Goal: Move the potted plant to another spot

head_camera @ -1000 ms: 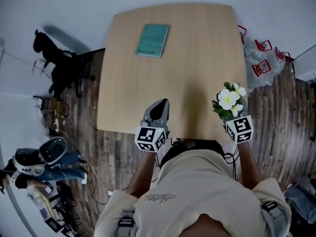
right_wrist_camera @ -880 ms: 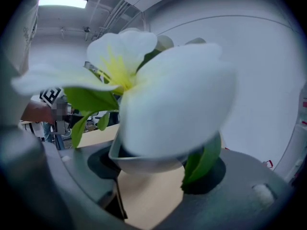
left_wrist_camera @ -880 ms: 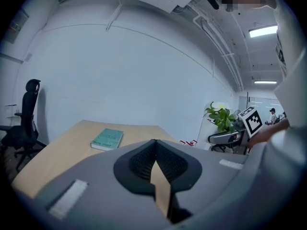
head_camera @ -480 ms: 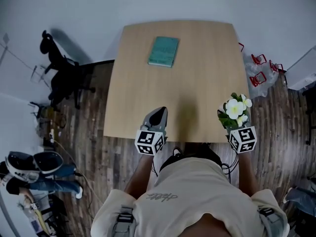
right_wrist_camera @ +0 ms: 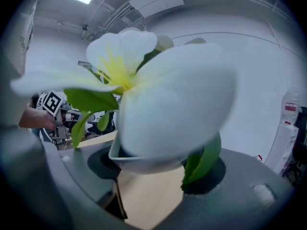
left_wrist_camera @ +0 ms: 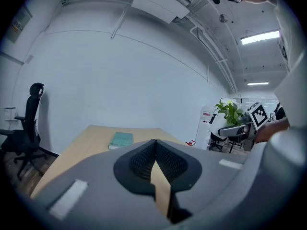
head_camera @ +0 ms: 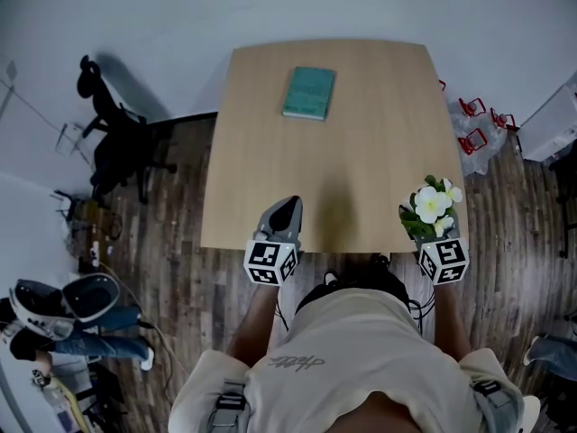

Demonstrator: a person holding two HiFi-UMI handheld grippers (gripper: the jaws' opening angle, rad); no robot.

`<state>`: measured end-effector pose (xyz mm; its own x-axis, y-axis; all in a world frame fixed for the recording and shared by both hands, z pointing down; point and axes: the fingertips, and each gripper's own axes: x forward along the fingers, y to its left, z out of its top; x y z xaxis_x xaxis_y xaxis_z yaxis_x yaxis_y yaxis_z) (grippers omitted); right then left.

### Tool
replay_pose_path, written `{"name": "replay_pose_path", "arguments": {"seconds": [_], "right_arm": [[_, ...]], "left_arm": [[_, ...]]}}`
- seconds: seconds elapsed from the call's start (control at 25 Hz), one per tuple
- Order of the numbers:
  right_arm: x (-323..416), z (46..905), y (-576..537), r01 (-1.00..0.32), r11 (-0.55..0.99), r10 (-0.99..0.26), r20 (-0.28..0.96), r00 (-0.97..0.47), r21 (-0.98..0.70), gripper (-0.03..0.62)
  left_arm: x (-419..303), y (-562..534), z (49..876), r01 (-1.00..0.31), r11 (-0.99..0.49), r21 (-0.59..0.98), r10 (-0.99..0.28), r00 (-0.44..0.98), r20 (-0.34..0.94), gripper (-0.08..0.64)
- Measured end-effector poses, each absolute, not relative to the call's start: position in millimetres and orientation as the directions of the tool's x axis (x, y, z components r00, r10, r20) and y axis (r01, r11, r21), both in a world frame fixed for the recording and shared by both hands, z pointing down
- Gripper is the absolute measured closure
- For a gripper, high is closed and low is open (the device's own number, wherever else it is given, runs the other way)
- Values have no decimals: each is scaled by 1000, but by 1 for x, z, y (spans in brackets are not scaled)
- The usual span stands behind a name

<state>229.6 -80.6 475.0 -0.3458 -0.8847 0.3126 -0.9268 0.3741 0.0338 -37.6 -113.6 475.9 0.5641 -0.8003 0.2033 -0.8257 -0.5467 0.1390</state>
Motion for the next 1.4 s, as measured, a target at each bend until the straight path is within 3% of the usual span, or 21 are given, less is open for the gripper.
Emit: {"name": "replay_pose_path", "arguments": {"seconds": [0.36,0.6,1.4], "right_arm": [[210,473,-86,-900,435,-859,310,-407,26,244],[214,486,-100,-888,459,-840,319,-439,-14,244],[197,526,-124,-805,590,-740,362,-567,-55,244]], "left_arm": [[-46,-104,471,-849,-503,162,-825,528,201,542],[-47,-113,457,-854,-444,271,-847,499,184,543],[-18,-129,463,-877,-433,211,-836,478,270,543]]}}
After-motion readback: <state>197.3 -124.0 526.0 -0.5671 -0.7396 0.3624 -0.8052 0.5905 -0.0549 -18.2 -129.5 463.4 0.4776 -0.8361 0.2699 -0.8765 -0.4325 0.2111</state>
